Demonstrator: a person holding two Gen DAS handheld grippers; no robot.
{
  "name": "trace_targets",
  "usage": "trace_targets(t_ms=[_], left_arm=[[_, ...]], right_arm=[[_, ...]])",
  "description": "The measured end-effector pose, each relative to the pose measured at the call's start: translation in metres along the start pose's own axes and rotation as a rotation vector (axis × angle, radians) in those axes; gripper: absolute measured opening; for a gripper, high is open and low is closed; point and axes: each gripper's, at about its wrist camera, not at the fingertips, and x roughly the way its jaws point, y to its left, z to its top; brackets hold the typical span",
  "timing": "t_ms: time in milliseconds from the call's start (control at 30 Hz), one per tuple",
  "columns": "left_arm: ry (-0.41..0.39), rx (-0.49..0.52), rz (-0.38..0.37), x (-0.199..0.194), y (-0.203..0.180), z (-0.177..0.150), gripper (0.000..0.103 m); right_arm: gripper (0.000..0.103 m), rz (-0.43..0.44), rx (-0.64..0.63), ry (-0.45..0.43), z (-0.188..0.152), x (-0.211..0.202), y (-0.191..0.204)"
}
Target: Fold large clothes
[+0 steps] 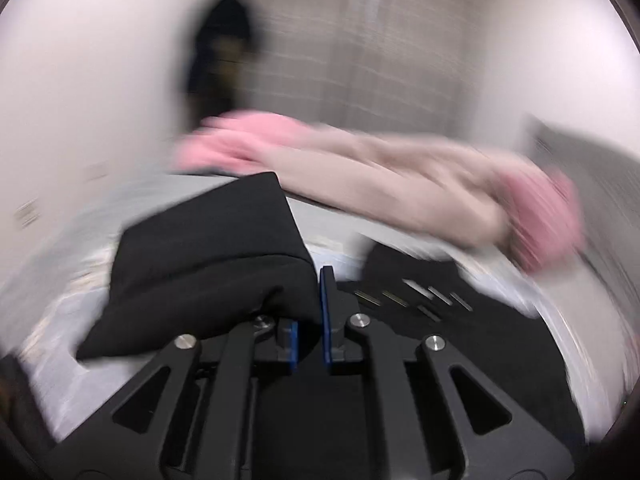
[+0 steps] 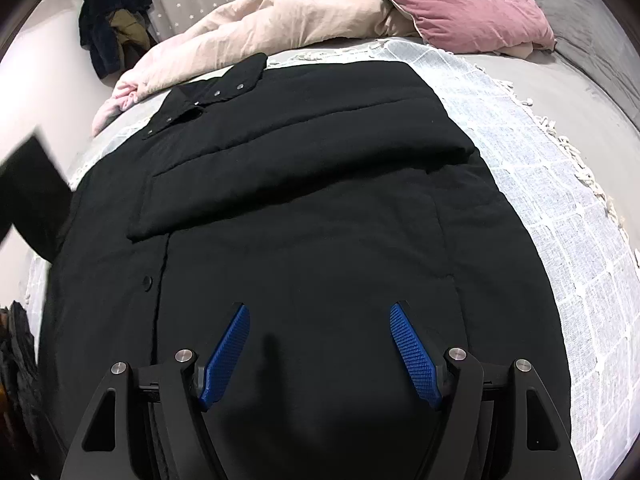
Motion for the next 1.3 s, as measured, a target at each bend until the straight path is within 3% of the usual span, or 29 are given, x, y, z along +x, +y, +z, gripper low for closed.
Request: trace_targets(t_ms=[67,100,133,233,367,533,733,867,1067,1100,1133,1167,1233,1300], left_arm=[[0.209,0.138,-0.183,0.033,-0.042,-0.021,0.036],[0.305,0.186,-0.227,0.049,-0.055,-0.032,0.053],[0.437,0.26,-0.249,0.069,-0.073,-0.055,0.058],[0.537,0.367,-0.216,0.083,-0.091,-0.1,0.058],[0.537,0.326,-0.246,0.073,-0.073,-0.114,0.06],[0.444,0.249,-0.165,0.054,-0.026,-0.097,0.067],[0.358,0.003,-0.034,0.054,0.052,-0.078,0.067],[0.308,-0.082,-0.012,0.057,0.073,-0.082,0.067],[0.278,-0.057,0.008,0.068,0.082,-0.09,0.052],[0.274,-0.055,0.003,0.071,0.082,-0.091,0.05],[0.272,-0.059,-0.009,0.073,0.083,-0.092,0.049],[0.271,-0.062,-0.021,0.074,0.083,-0.093,0.049],[0.274,-0.064,-0.033,0.076,0.084,-0.096,0.048],[0.283,-0.054,-0.039,0.08,0.082,-0.102,0.048]], right_arm=[[0.074,-0.002,0.002,0.002,0.0,0.001,0.0],[0.074,-0.002,0.004,0.003,0.0,0.001,0.0],[0.074,-0.002,0.007,0.004,-0.001,0.001,-0.001],[0.074,-0.001,0.011,0.008,-0.001,0.002,-0.002],[0.074,0.005,0.006,0.004,-0.002,0.001,-0.002],[0.074,0.037,-0.006,0.008,-0.004,0.003,0.006],[0.074,0.204,-0.003,-0.011,0.013,0.002,0.028],[0.074,0.313,0.003,-0.052,0.045,0.009,0.054],[0.069,0.253,-0.016,-0.049,0.081,0.061,0.087],[0.058,0.227,-0.013,-0.041,0.082,0.072,0.09],[0.034,0.221,-0.019,-0.039,0.082,0.077,0.094],[0.022,0.236,-0.035,-0.033,0.082,0.079,0.099],[0.012,0.22,-0.099,-0.09,0.082,0.069,0.112],[0.01,0.225,-0.125,-0.182,0.087,0.052,0.113]])
